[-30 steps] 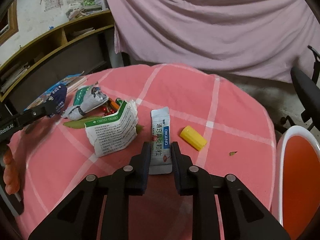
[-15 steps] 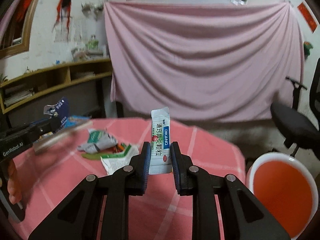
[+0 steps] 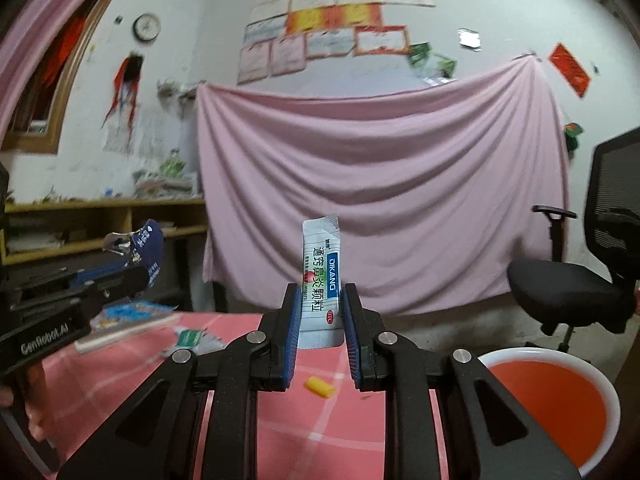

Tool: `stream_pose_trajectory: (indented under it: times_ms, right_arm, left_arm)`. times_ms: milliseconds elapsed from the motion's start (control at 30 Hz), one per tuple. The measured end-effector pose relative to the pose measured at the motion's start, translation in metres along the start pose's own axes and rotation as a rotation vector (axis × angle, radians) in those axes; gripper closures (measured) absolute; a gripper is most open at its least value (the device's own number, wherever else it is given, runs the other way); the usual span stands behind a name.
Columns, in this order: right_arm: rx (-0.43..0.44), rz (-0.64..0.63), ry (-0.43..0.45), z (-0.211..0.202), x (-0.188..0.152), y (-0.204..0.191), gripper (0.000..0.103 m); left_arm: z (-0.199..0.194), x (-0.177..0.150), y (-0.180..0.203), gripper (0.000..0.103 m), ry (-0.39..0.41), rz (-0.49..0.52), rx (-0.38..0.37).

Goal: Collect trash
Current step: 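Carry the blue wrapper and toothpaste tube over the orange bucket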

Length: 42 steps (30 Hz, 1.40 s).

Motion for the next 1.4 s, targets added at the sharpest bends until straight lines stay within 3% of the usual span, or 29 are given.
stream_pose_trajectory:
  times_ms: [300, 433, 700, 1100, 1400]
  right_arm:
    - [-0.143, 0.097, 0.012, -0.029, 0.002, 0.063, 0.084]
    - [-0.209, 0.157, -0.023, -0.037, -0.005, 0.096, 0.084]
    - [-0.319, 0.289, -0.194, -0.032, -0.034, 0.146, 0.084]
    - [-0.339, 0.438, -0.309, -0.033, -0.062, 0.177, 0.084]
    - [-0.324, 0.525, -0.329, -0.037, -0.072, 0.192, 0.083]
  left_arm:
    - [0.026, 0.001, 0.085, 0.09, -0.03, 0.088, -0.142]
    - [0.044, 0.001, 0.118, 0.09, -0.067, 0.107, -0.203]
    - [0.094, -0.015, 0.178, 0.09, -0.277, 0.082, -0.352]
    - [0.15, -0.028, 0.225, 0.09, -0.503, 0.012, -0.439]
    - [0.149, -0.04, 0.225, 0.088, -0.57, 0.038, -0.451]
Point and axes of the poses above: each gripper's, at about its wrist camera, not at the fingertips, and z roughly the way its jaws point, y to its right, x to its top, the point moved 4 cm from there along z, roughly the way its jaws point, and after that the axes turned 6 degrees about -z, right-handed, at the moved point
